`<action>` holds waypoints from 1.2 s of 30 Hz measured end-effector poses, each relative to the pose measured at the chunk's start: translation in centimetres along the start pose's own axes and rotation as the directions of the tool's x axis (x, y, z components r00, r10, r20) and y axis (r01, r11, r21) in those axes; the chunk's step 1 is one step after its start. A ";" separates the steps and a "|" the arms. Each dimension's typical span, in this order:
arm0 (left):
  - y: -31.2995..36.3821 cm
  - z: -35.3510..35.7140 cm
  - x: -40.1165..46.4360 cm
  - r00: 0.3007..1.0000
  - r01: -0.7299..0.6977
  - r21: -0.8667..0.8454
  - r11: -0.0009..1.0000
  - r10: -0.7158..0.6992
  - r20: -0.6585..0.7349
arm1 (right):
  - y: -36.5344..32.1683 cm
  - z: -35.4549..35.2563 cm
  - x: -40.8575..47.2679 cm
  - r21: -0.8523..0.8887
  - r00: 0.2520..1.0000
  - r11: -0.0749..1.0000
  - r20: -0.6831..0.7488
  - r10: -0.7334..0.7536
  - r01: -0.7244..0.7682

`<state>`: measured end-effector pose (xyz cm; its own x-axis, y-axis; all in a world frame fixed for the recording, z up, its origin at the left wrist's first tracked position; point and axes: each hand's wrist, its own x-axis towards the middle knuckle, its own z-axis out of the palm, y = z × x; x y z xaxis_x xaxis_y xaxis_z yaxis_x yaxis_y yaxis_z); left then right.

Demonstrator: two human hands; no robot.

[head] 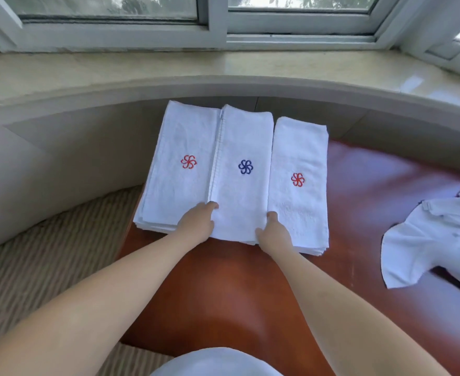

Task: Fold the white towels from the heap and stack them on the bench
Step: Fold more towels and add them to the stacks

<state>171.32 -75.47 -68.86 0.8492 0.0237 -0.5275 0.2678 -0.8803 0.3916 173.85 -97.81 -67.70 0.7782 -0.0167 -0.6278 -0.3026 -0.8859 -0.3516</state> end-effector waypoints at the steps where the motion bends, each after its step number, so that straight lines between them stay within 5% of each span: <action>1: 0.2 0.4 -0.4 0.995 -0.039 0.126 0.991 0.050 -0.087 | -0.1 0.2 -0.4 -0.073 0.997 0.996 -0.060 -0.045 0.040; 4: 0.5 2.0 -1.7 0.955 -0.224 0.383 0.896 0.280 -0.098 | 0.1 1.0 -1.9 -0.346 0.942 0.910 -0.157 -0.297 0.229; 6: 0.5 3.3 -3.0 0.968 -0.235 0.396 0.888 0.252 0.011 | 1.0 1.9 -2.9 -0.415 0.922 0.842 -0.018 -0.386 0.345; 14: 2.6 3.9 -8.3 0.988 -0.150 0.346 0.926 0.123 0.097 | 3.7 1.0 -7.5 -0.404 0.914 0.820 0.218 -0.343 0.405; 25: 20.3 8.8 -16.9 0.964 -0.259 0.374 0.891 0.265 0.036 | 19.5 -7.9 -17.3 -0.362 0.925 0.871 -0.052 -0.375 0.333; 36: 43.8 17.2 -25.5 0.861 -0.487 0.397 0.778 0.504 0.069 | 43.0 -18.8 -30.7 -0.185 0.943 0.981 -0.310 -0.122 0.066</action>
<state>153.59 -122.77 -51.20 0.8349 -0.4557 -0.3086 -0.3858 -0.8845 0.2624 147.28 -144.11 -50.52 0.9413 -0.0516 -0.3337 -0.1437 -0.9555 -0.2576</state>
